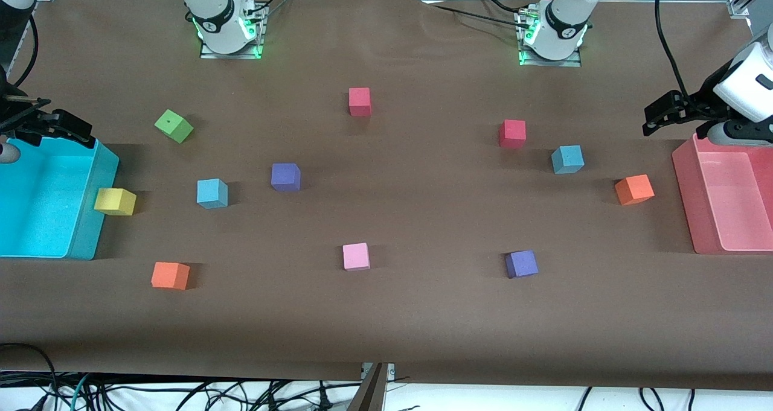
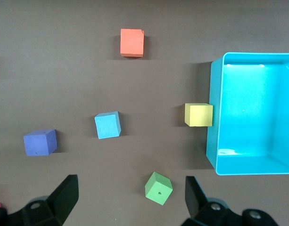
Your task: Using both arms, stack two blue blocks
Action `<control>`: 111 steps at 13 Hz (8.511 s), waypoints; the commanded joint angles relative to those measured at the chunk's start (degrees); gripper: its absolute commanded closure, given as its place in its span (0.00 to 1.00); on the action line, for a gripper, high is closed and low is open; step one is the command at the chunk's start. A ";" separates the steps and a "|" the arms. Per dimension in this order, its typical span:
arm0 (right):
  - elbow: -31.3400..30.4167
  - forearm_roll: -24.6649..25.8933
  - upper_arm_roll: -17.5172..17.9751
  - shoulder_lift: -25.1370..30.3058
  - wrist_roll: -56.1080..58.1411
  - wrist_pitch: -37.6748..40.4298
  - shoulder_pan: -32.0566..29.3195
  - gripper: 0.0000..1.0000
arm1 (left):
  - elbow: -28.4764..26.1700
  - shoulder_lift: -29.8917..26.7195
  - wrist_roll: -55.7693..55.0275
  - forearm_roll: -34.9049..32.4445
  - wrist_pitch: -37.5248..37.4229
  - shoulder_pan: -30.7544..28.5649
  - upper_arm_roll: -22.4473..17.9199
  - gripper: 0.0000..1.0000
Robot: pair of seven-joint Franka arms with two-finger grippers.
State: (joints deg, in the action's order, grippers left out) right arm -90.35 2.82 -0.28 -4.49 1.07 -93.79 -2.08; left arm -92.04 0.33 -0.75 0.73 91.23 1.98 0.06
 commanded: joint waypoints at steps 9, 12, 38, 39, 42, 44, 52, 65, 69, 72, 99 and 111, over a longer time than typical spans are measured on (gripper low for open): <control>-1.50 0.34 0.37 1.42 0.07 -0.17 -0.12 0.00 | 1.08 -0.16 -0.57 -1.35 -1.23 -0.49 0.38 0.00; -1.50 0.34 0.37 1.42 0.07 -0.08 -0.12 0.00 | 0.99 -0.16 -0.57 -1.35 -1.75 -0.49 0.29 0.00; -1.50 0.34 0.37 1.51 0.16 0.10 -0.12 0.00 | 1.08 -0.07 -0.48 -1.35 -1.31 -1.19 0.29 0.00; -1.50 0.34 0.37 1.51 0.16 0.10 -0.12 0.00 | 1.08 -0.07 -0.48 -1.35 -1.31 -1.19 0.29 0.00; -1.32 0.43 0.45 1.42 0.42 0.01 -0.12 0.00 | 1.08 -0.07 -0.48 -1.43 -1.40 -1.19 0.29 0.00; -1.49 0.43 0.45 1.33 0.43 0.01 -0.12 0.00 | 1.08 -0.07 -0.48 -1.43 -1.31 -1.19 0.29 0.00; -0.88 0.69 0.37 -7.09 1.13 -0.43 6.19 0.00 | 1.08 0.02 -0.48 -1.43 -1.31 -1.19 0.38 0.00; -17.03 -2.12 -1.04 -18.89 -2.74 -27.03 9.20 0.00 | 1.08 0.02 -0.48 -1.35 -1.40 -1.90 0.38 0.00; -20.56 -2.30 -1.13 -19.06 -3.00 -31.80 8.67 0.00 | 1.08 -0.07 -0.48 -1.35 -1.40 -1.90 0.29 0.00; -22.14 -2.82 -1.13 -19.50 -5.45 -33.21 7.88 0.00 | 1.08 -0.07 -0.48 -1.35 -1.40 -1.90 0.21 0.00; -13.99 -2.65 -0.51 -24.07 -10.30 -24.53 9.81 1.00 | 0.99 -0.07 -0.48 -1.35 -1.58 -2.60 0.29 0.00; 14.30 -7.48 0.45 -30.12 -31.00 -4.65 28.68 1.00 | 1.08 -0.16 -0.48 -1.35 -1.66 -2.60 0.29 0.00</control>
State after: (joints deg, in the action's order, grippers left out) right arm -84.25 -3.88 0.52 -29.87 -24.30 -101.82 22.45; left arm -91.99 0.30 -0.84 0.73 90.82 -0.25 -0.09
